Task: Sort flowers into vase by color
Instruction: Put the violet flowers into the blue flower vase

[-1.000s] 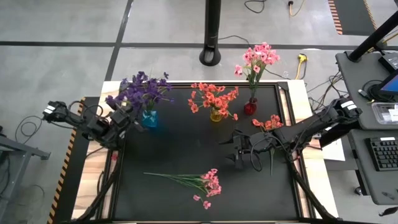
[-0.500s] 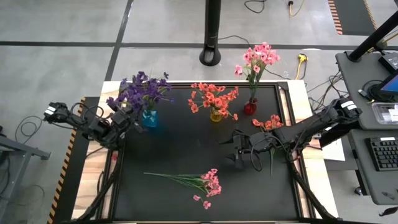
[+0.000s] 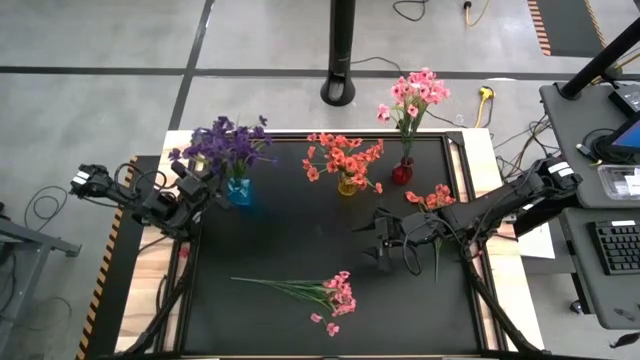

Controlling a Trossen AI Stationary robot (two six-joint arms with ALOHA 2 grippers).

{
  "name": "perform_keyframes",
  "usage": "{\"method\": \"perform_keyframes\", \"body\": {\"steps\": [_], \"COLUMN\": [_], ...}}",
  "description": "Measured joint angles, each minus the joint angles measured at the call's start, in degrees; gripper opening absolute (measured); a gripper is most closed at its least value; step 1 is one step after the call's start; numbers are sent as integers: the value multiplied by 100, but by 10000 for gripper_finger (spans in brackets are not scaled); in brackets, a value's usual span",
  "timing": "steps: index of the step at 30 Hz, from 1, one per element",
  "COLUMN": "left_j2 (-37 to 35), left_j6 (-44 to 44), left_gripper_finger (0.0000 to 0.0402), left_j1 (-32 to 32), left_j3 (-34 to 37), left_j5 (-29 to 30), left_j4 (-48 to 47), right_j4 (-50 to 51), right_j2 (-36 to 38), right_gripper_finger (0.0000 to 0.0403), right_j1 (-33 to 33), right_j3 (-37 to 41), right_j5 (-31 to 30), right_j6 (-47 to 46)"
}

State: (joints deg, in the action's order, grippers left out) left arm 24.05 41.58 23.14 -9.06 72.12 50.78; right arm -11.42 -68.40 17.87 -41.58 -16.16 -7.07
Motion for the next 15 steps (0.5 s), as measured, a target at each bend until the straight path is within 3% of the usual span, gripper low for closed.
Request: {"method": "perform_keyframes", "body": {"steps": [6,15], "left_j2": [0,0], "left_j6": [-63,-68], "left_gripper_finger": [34,103], "left_j1": [0,8], "left_j3": [0,-11], "left_j5": [0,200], "left_j4": [0,-11], "right_j4": [1,4], "right_j2": [0,0], "right_gripper_finger": [226,226], "right_j1": [0,0], "right_j3": [0,0], "right_j5": [0,0], "right_j6": [0,0]}}
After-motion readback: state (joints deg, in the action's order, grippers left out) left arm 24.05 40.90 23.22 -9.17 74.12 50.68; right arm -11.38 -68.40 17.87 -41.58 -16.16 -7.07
